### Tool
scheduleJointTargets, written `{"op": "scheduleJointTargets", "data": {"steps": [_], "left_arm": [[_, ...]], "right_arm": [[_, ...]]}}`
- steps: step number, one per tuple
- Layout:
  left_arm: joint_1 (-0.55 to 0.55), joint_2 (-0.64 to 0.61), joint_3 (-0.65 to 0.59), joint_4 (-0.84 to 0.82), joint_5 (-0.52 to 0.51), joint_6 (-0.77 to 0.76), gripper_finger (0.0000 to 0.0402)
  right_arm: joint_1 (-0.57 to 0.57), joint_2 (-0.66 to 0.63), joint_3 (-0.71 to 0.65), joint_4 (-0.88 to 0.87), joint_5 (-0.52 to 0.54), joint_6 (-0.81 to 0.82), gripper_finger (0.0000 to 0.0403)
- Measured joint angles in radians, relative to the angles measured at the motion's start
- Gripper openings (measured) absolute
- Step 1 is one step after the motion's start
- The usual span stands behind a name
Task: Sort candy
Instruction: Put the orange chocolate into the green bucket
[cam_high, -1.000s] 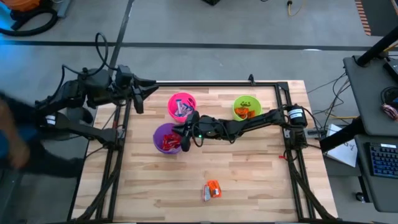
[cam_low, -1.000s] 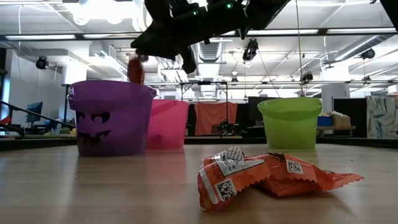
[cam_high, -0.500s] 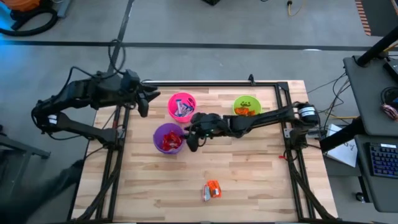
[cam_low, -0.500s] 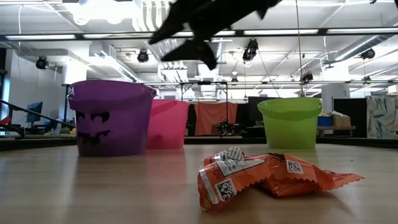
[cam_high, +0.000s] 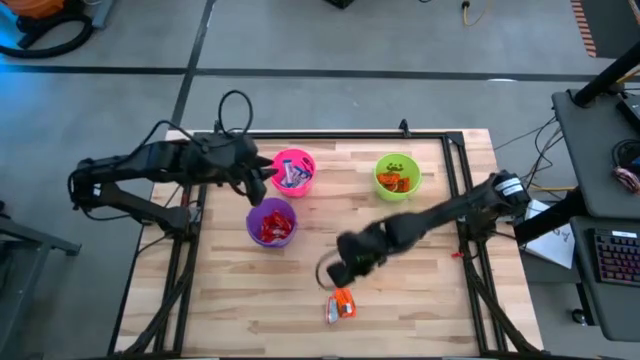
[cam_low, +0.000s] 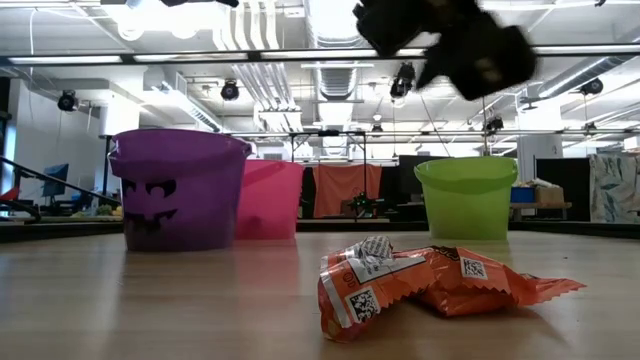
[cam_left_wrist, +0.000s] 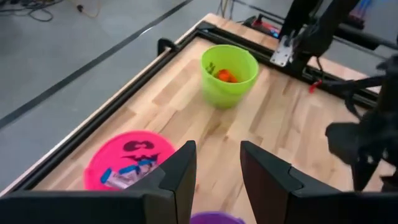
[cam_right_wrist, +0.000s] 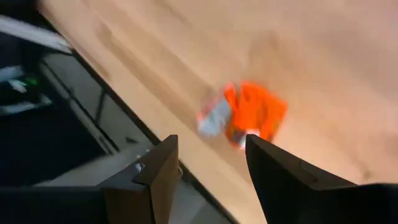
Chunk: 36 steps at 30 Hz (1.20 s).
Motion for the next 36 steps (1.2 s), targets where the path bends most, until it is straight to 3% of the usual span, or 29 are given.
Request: {"op": "scheduleJointTargets", "data": {"steps": [10, 25, 36], "left_arm": [[-0.067, 0.023, 0.012, 0.115, 0.000, -0.029, 0.0109], [-0.199, 0.020, 0.013, 0.150, -0.001, -0.202, 0.0109], [-0.296, 0.024, 0.013, 0.148, -0.063, -0.210, 0.0109]], "right_arm": [[0.118, 0.122, -0.001, -0.039, 0.025, 0.130, 0.0178], [0.141, 0.261, -0.001, 0.069, 0.082, 0.135, 0.0178], [0.160, 0.299, 0.002, 0.079, 0.128, 0.154, 0.0174]]}}
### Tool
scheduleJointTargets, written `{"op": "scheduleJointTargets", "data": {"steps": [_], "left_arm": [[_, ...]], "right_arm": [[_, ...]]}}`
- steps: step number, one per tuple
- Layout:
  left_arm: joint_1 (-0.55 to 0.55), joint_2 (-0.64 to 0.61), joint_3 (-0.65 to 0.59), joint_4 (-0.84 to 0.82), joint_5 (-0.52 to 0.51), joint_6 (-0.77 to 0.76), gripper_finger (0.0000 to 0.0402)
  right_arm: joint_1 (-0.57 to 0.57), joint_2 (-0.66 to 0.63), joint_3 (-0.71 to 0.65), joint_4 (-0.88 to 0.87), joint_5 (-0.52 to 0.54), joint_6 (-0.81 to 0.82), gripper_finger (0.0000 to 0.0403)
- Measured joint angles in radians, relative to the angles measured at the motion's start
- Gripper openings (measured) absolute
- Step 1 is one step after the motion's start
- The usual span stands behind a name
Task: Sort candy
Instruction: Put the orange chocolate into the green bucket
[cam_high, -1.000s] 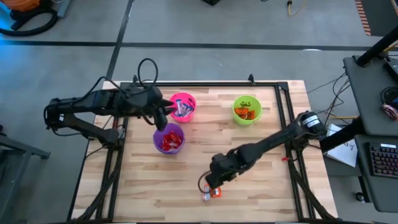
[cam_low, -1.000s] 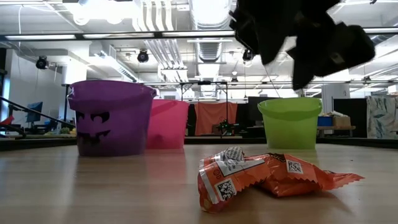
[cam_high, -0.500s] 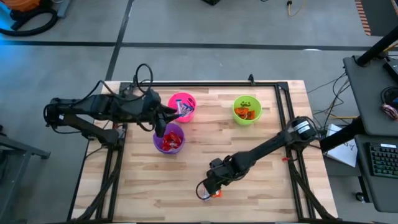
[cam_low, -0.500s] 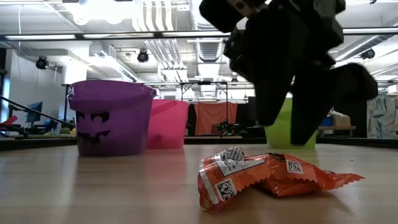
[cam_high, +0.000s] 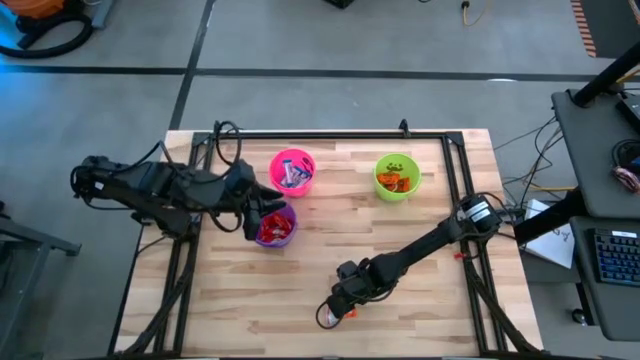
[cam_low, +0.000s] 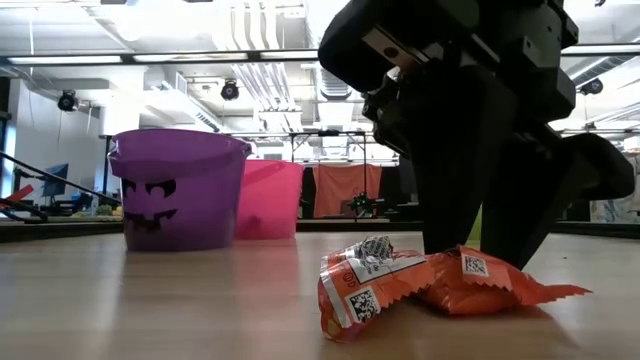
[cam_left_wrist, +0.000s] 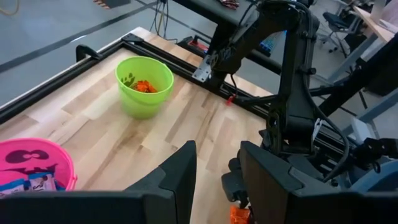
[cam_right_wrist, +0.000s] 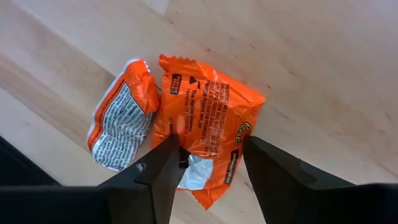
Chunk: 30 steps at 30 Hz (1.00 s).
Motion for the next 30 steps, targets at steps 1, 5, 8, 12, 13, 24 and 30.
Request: {"op": "scheduleJointTargets", "data": {"steps": [1, 5, 8, 12, 13, 24, 30], "left_arm": [[-0.003, 0.001, 0.000, 0.000, -0.001, 0.000, 0.0109], [-0.011, 0.006, 0.000, -0.004, -0.001, 0.001, 0.0109], [-0.011, 0.006, 0.000, -0.009, -0.001, 0.001, 0.0109], [-0.011, 0.006, 0.000, -0.009, -0.001, -0.001, 0.0109], [-0.011, 0.006, 0.000, -0.009, -0.001, -0.001, 0.0109], [-0.020, 0.060, -0.004, -0.054, -0.005, -0.031, 0.0109], [-0.028, 0.106, -0.004, -0.051, -0.022, -0.035, 0.0109]], "right_arm": [[0.000, 0.001, 0.000, 0.002, 0.001, 0.000, 0.0170], [0.000, -0.001, 0.000, 0.008, 0.008, -0.016, 0.0132], [0.000, -0.002, 0.000, 0.011, 0.009, -0.030, 0.0096], [-0.001, -0.002, -0.001, 0.011, 0.010, -0.055, 0.0053], [-0.001, -0.002, -0.001, 0.011, 0.011, -0.064, 0.0044], [-0.002, -0.046, -0.006, -0.014, 0.063, -0.142, 0.0018], [-0.007, -0.162, -0.005, -0.021, 0.177, -0.184, 0.0017]]}}
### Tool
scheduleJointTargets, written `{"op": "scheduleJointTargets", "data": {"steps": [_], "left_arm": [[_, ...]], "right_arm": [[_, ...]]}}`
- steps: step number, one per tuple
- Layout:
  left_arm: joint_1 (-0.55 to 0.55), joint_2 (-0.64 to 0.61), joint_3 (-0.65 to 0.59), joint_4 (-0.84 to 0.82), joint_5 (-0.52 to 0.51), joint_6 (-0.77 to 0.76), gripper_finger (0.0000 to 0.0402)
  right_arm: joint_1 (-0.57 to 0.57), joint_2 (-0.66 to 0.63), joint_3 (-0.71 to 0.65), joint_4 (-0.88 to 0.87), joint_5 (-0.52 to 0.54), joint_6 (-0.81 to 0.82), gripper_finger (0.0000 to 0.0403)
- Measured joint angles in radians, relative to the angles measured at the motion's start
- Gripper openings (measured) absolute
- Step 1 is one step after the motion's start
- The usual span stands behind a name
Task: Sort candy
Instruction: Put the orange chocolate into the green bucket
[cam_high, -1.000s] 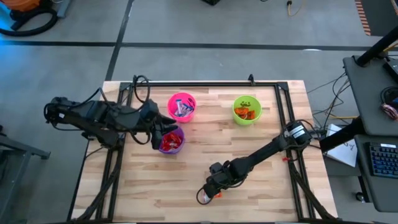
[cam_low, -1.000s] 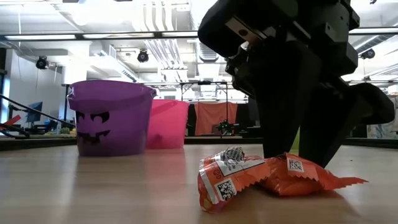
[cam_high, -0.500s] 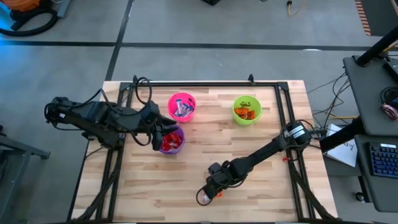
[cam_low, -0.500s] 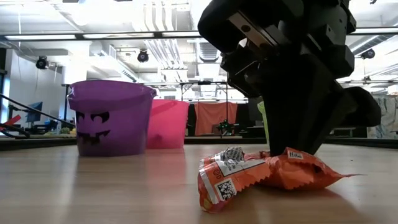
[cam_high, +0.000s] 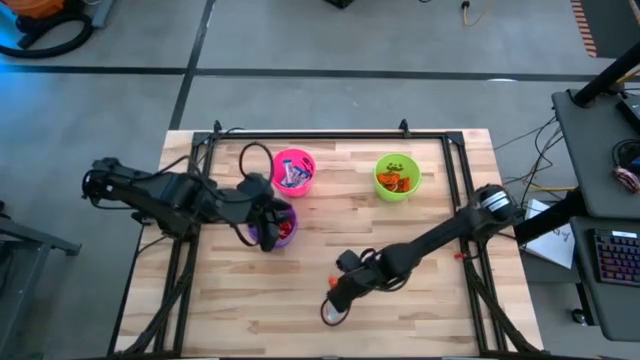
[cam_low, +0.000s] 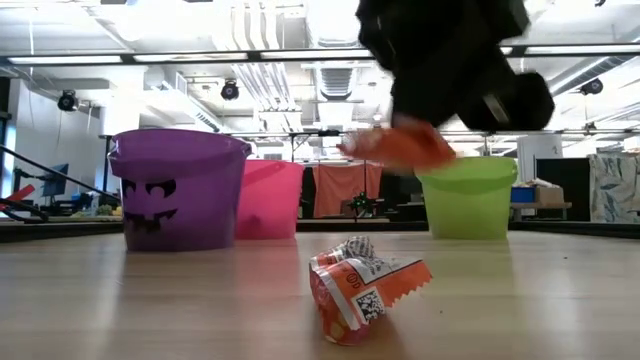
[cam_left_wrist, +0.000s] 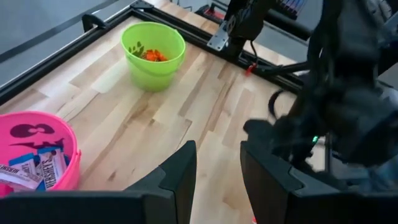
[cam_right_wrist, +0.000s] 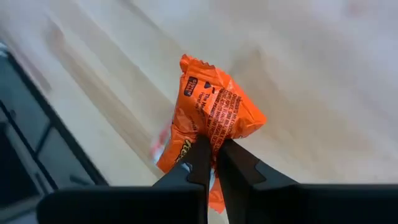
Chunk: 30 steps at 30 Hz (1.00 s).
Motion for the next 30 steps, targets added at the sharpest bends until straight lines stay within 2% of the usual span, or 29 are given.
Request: {"op": "scheduleJointTargets", "data": {"steps": [7, 16, 23, 28, 30], "left_arm": [[-0.015, 0.012, 0.000, -0.002, -0.001, 0.000, 0.0109], [-0.015, -0.003, 0.000, -0.003, -0.004, 0.025, 0.0109], [-0.015, -0.003, 0.000, -0.003, -0.011, 0.077, 0.0109], [-0.014, -0.005, 0.000, -0.002, -0.092, 0.102, 0.0109], [-0.014, -0.008, 0.000, 0.007, -0.143, 0.098, 0.0109]], "right_arm": [[-0.048, -0.159, 0.000, -0.005, 0.189, -0.136, 0.0017], [-0.224, -0.325, 0.002, -0.042, 0.228, -0.343, 0.0018], [-0.452, -0.384, 0.002, -0.277, 0.284, -0.418, 0.0018], [-0.598, -0.389, 0.002, -0.625, 0.315, -0.397, 0.0018], [-0.628, -0.391, 0.005, -0.783, 0.371, -0.347, 0.0018]]}}
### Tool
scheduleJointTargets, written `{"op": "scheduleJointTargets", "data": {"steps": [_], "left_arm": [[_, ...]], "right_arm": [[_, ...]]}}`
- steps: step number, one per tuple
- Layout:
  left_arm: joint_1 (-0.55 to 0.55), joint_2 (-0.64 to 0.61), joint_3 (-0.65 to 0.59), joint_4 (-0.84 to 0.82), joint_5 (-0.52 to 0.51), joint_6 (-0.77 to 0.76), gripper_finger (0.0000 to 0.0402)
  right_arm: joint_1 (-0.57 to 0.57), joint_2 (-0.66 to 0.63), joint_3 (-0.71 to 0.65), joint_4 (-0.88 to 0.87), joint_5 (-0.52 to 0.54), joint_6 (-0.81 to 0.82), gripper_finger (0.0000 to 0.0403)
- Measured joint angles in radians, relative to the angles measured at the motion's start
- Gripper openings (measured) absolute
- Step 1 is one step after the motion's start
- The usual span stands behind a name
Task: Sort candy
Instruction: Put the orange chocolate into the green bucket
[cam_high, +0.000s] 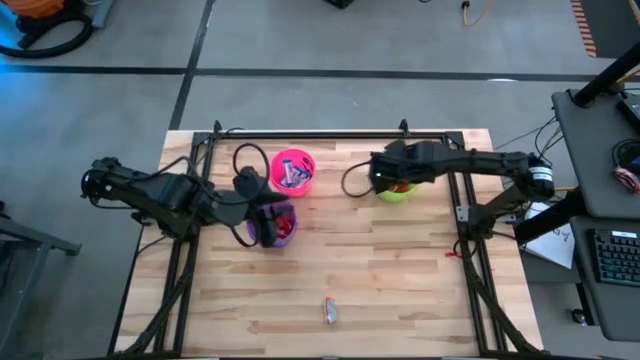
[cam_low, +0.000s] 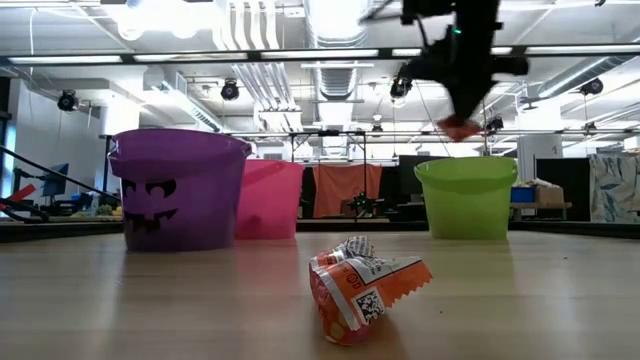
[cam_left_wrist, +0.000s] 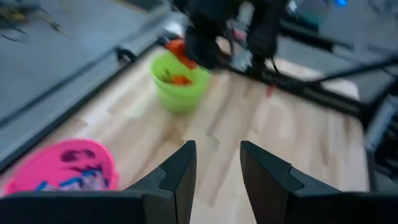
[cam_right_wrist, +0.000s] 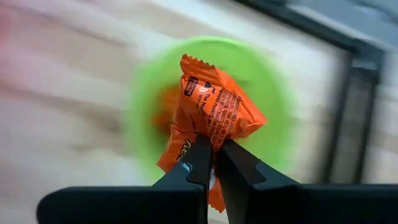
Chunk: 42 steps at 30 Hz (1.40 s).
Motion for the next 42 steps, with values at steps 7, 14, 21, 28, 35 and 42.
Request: {"op": "scheduleJointTargets", "data": {"steps": [7, 14, 21, 28, 35, 42], "left_arm": [[0.003, -0.001, 0.000, 0.066, -0.133, 0.073, 0.0109], [0.011, -0.001, 0.000, 0.099, -0.137, 0.139, 0.0109], [0.035, -0.001, 0.000, 0.117, -0.139, 0.162, 0.0109], [0.035, -0.001, 0.000, 0.127, -0.138, 0.037, 0.0109], [0.021, 0.018, 0.000, 0.124, 0.006, -0.227, 0.0109], [-0.091, 0.121, 0.000, 0.047, 0.227, -0.589, 0.0109]], "right_arm": [[-0.038, -0.010, 0.000, -0.116, 0.065, -0.016, 0.0018], [-0.042, -0.006, 0.001, -0.092, 0.123, -0.038, 0.0018], [-0.045, -0.006, 0.000, -0.040, 0.117, -0.066, 0.0037], [-0.058, -0.005, 0.000, -0.023, 0.112, -0.101, 0.0100], [-0.059, -0.020, 0.026, -0.026, 0.029, -0.204, 0.0145], [-0.020, -0.080, 0.074, -0.015, -0.009, -0.278, 0.0172]]}}
